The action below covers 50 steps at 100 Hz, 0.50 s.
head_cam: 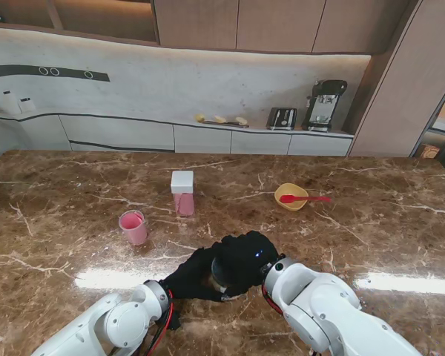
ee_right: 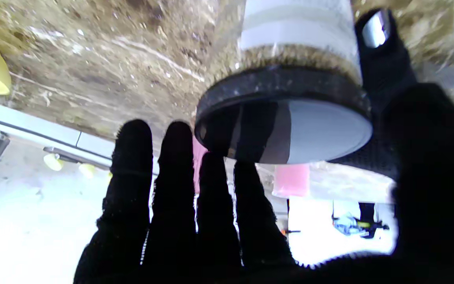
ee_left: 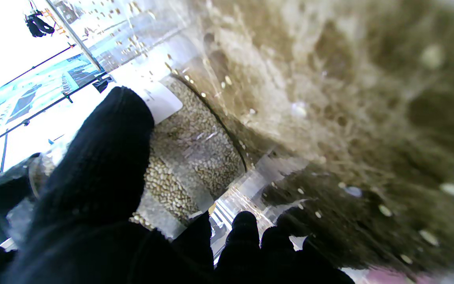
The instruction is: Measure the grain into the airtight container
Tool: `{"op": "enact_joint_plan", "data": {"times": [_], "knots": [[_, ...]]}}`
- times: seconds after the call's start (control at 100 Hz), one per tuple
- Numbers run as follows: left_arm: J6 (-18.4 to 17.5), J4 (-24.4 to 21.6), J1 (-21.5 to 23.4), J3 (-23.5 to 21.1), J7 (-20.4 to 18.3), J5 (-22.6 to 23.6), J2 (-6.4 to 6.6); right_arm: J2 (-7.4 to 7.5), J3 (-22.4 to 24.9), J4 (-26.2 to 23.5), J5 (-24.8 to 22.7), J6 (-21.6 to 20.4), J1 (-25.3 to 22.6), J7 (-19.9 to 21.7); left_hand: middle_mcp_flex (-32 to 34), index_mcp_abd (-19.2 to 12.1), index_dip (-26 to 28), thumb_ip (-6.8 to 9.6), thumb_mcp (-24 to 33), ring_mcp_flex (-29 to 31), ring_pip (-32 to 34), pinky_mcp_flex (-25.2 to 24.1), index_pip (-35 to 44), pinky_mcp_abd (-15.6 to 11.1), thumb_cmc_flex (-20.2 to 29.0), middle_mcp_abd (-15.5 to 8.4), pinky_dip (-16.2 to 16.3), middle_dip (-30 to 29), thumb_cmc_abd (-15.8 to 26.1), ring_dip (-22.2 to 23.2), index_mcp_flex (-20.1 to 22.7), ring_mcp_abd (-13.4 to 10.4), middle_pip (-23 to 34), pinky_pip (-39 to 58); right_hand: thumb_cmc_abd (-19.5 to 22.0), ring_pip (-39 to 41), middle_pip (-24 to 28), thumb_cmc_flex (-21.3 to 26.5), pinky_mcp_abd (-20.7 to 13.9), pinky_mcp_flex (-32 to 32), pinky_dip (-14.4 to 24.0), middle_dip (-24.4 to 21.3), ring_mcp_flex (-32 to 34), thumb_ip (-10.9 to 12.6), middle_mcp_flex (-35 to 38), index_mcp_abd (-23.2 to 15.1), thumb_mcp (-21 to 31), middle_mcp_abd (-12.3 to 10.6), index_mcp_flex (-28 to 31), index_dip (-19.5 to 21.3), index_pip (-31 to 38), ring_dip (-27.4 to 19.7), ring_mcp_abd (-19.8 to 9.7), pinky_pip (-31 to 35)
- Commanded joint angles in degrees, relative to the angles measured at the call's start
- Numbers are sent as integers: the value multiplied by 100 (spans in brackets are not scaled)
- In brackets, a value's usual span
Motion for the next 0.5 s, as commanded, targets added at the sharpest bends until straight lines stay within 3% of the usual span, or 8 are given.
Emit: {"op": "enact_joint_plan", "data": {"times": [0.0, 0.04, 0.07, 0.1, 0.17, 0.3, 0.4, 0.49], "knots": [[46, 151, 85, 51, -39, 5, 10, -49, -8, 127, 163, -75, -5, -2, -139, -480, 21, 35, 443, 152, 355, 620, 186, 1102, 305, -110, 198, 14, 486, 118, 31, 764, -6, 1121, -240, 561, 416, 663, -81, 457, 128, 366, 473, 240, 448, -40, -86, -110, 303, 128, 296, 394, -146, 570], [44, 153, 84, 50, -37, 8, 10, -46, -2, 119, 301, -124, 8, 57, -140, -485, 22, 36, 444, 150, 355, 619, 188, 1102, 304, -113, 199, 15, 481, 118, 29, 764, -5, 1121, -313, 499, 455, 1188, -102, 490, -51, 398, 542, 321, 556, -73, 122, -130, 400, 98, 306, 306, -132, 566], [43, 155, 83, 49, -38, 9, 11, -37, 25, 96, 457, -206, 15, 152, -140, -482, 23, 37, 448, 152, 356, 618, 188, 1101, 311, -120, 198, 15, 480, 118, 30, 765, -5, 1121, -554, -107, 220, 1532, -134, 249, -457, 184, 299, 244, 449, -94, 1606, -144, 335, -27, 155, -126, -73, 156], [44, 155, 84, 46, -38, 10, 11, -23, 62, 62, 684, -342, 22, 299, -142, -485, 24, 36, 449, 152, 356, 619, 190, 1097, 310, -117, 198, 15, 482, 119, 33, 760, -6, 1120, -623, -541, 39, 1626, -160, 28, -638, 20, 52, 194, 331, -100, 2144, -141, 253, -104, 38, -411, -32, -178], [48, 151, 88, 40, -42, 13, 13, 34, 185, -51, 1060, -707, 45, 835, -140, -481, 28, 38, 459, 149, 355, 618, 197, 1103, 323, -116, 198, 15, 479, 119, 35, 767, -5, 1119, -824, -2175, -849, 1784, -294, -1736, -1333, -767, -2088, 108, -757, -314, 2966, -123, -371, -536, -745, -1616, 94, -2087], [44, 156, 86, 44, -41, 13, 12, 75, 318, -137, 1407, -879, 50, 1129, -140, -482, 28, 40, 476, 150, 357, 619, 201, 1102, 320, -107, 199, 19, 472, 120, 30, 773, -3, 1121, -673, -2858, -1509, 1273, -393, -3031, -1467, -1227, -3437, 2, -1959, -424, 1758, 44, -1193, -621, -1380, -2143, 25, -3043], [33, 165, 81, 57, -23, 8, 7, 21, 320, -90, 1006, -747, -29, 728, -139, -480, 23, 38, 482, 149, 358, 618, 195, 1101, 307, -113, 200, 23, 467, 123, 28, 771, -1, 1122, -44, -2710, -1468, 712, -265, -2873, -1145, -1240, -3236, 121, -1899, -238, -174, 106, -1179, -388, -1347, -2008, 132, -2940], [31, 161, 81, 62, -30, 4, 8, 3, 243, -107, 607, -443, -33, 713, -138, -490, 21, 36, 486, 151, 360, 619, 194, 1099, 296, -125, 201, 26, 464, 125, 30, 759, -1, 1122, 6, -2112, -1143, -92, -113, -2314, -647, -949, -2371, 200, -1534, 107, -128, 137, -1056, -56, -1026, -1504, 199, -2286]]}}
